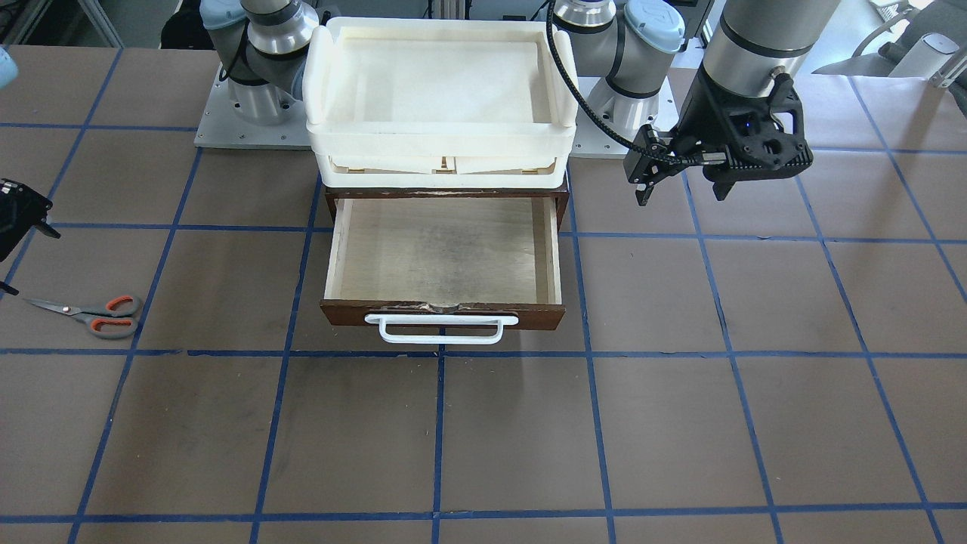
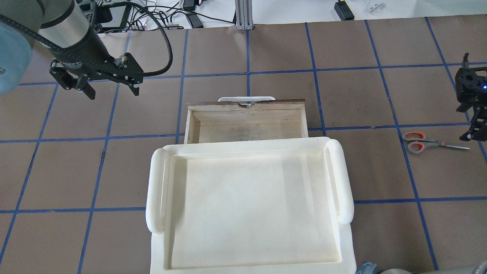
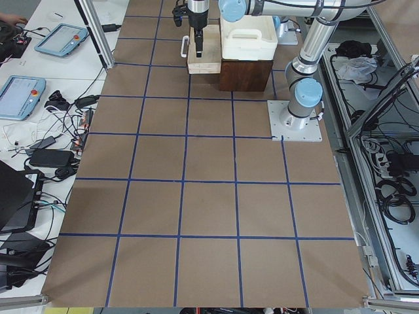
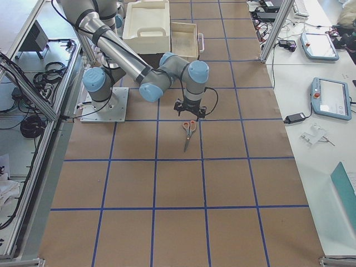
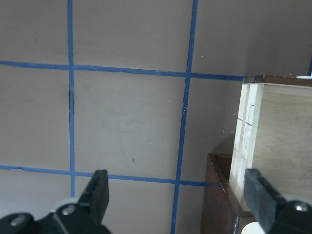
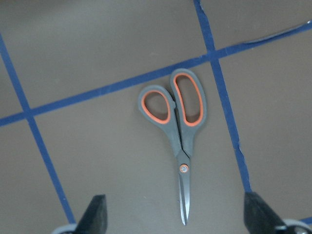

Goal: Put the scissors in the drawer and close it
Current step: 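Move the right gripper over the grey-and-orange scissors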

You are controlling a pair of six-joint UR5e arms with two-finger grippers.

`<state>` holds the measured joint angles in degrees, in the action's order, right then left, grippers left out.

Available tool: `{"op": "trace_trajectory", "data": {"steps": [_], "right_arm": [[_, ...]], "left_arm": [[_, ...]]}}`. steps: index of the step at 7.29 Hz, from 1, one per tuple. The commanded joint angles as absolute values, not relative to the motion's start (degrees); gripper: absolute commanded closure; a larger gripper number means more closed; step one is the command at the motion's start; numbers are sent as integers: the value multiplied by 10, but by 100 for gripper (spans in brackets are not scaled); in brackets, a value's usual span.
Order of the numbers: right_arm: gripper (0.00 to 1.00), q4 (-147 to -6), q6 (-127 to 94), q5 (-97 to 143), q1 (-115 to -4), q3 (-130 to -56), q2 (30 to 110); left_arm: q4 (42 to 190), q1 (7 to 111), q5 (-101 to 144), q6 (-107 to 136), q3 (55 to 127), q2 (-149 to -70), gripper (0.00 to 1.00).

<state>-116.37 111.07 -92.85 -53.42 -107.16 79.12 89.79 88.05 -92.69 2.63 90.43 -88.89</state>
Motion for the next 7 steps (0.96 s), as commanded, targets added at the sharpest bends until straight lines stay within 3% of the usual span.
{"op": "trace_trajectory", "data": {"steps": [1, 5, 7], "right_arm": [[0, -1228, 1171, -923, -510, -1079, 738], [0, -1377, 1252, -860, -489, -1188, 736], [0, -1401, 1280, -838, -489, -1196, 720]], "left_arm": [[898, 880, -927, 25, 904, -889, 0], [898, 880, -927, 26, 907, -889, 0], [897, 880, -927, 26, 906, -890, 0]]}}
